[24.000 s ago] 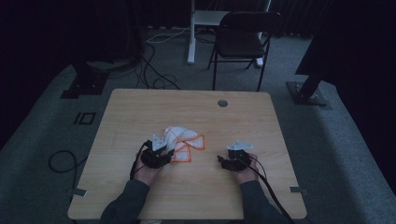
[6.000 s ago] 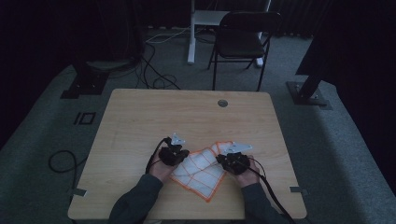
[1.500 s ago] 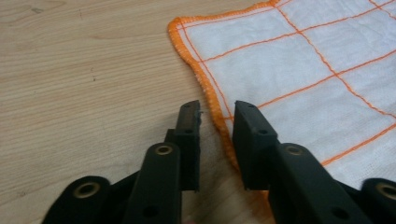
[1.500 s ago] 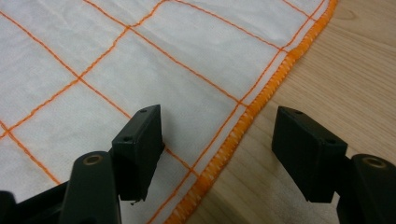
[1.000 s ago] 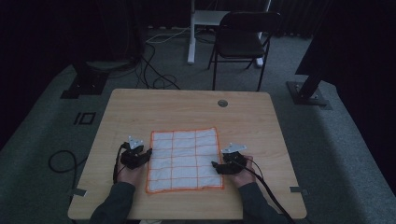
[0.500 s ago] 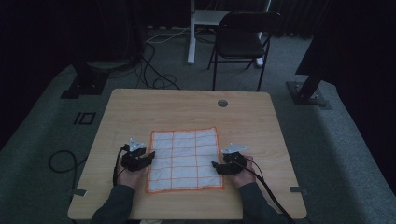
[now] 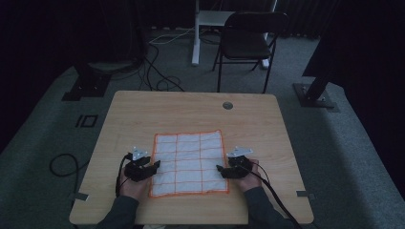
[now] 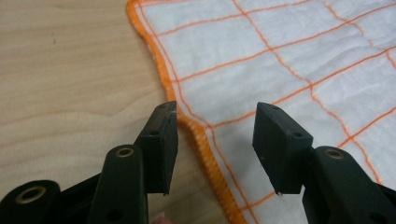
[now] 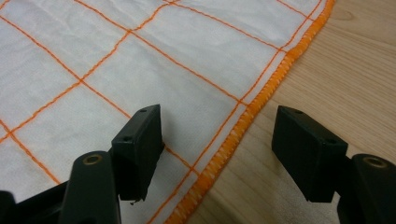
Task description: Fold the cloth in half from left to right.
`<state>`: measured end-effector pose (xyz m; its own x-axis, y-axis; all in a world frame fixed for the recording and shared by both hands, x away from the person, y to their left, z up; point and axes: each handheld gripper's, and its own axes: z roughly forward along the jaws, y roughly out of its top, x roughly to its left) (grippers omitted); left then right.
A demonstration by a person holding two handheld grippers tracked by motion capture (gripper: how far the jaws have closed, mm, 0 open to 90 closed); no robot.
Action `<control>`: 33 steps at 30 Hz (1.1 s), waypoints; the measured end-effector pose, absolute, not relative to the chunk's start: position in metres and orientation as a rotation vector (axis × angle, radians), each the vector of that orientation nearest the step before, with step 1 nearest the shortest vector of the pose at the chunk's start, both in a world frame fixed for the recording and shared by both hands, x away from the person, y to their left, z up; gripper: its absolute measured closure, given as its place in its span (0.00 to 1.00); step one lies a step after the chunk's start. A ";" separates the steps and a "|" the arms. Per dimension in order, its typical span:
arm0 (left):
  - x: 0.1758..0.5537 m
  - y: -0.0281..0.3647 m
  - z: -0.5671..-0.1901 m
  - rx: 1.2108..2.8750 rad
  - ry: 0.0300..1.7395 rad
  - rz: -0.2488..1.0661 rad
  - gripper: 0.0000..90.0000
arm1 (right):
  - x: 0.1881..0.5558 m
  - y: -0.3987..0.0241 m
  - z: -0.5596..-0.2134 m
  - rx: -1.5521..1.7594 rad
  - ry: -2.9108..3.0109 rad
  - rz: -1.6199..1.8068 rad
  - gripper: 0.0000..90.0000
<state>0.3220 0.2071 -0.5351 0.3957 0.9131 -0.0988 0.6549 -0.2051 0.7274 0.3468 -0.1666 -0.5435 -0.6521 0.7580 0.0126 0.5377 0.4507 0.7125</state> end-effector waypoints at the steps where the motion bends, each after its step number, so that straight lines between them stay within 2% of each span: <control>1: 0.322 0.207 -0.536 1.945 1.349 0.463 0.57 | 0.347 -0.166 -0.544 1.109 2.396 1.014 0.37; 7: 0.322 0.206 -0.540 1.951 1.359 0.467 0.58 | 0.346 -0.167 -0.543 1.105 2.398 1.011 0.37; 14: 0.323 0.202 -0.541 1.959 1.343 0.491 0.66 | 0.346 -0.166 -0.543 1.104 2.398 1.011 0.37; 19: 0.325 0.203 -0.540 1.957 1.343 0.474 0.85 | 0.346 -0.166 -0.543 1.105 2.399 1.010 0.37; 23: 0.329 0.204 -0.540 1.954 1.343 0.449 0.94 | 0.345 -0.166 -0.543 1.104 2.401 1.009 0.37; 33: 0.343 0.217 -0.539 1.934 1.384 0.452 0.96 | 0.344 -0.166 -0.542 1.098 2.403 1.018 0.37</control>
<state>0.3429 0.2168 -0.5393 0.3666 0.9232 -0.1156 0.6767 -0.1793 0.7141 0.3442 -0.1664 -0.5416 -0.6588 0.7522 0.0134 0.5328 0.4540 0.7142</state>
